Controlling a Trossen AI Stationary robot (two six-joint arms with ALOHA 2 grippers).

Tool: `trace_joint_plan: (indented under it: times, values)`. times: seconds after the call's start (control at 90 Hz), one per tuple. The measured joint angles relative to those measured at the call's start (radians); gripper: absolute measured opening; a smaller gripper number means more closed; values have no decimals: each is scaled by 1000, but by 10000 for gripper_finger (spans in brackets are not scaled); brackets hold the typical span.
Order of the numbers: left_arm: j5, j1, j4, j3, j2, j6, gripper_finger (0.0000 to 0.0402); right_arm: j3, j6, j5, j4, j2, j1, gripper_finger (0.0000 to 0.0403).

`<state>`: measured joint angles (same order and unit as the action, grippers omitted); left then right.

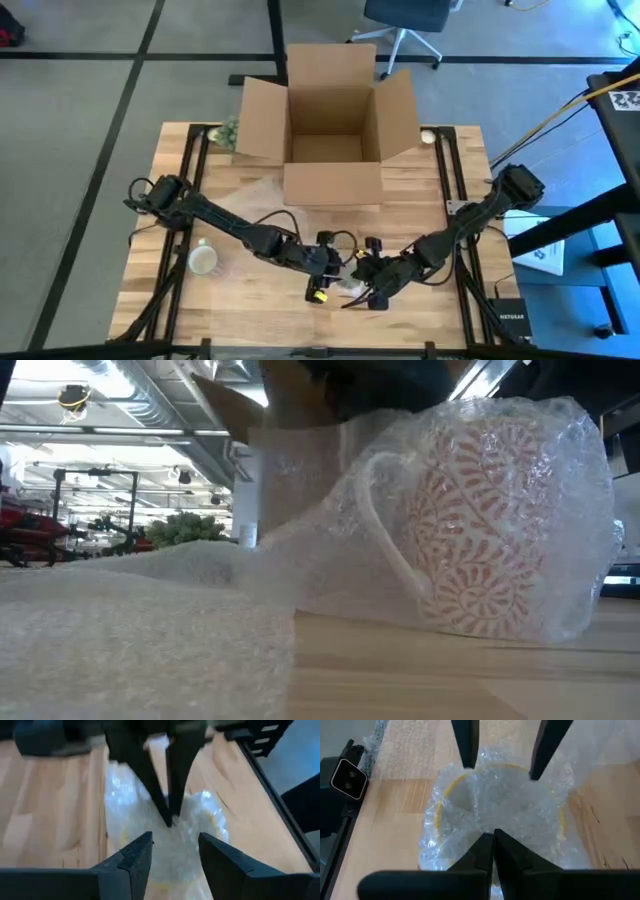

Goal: Wrap mug
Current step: Wrap the orange mug with the bubble wrap

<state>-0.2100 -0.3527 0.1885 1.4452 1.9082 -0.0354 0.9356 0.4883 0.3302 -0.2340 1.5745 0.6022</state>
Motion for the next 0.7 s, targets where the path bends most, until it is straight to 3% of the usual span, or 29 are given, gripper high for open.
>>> trace_joint_plan:
  times: [0.444, 0.7]
  values:
    - [38, 21, -51, -10, 111, 15, 78, 0, 1, 6, 2, 0, 0, 0]
    - [40, 13, -73, -10, 112, 15, 61, 30, 8, -35, -43, 0, 0, 1]
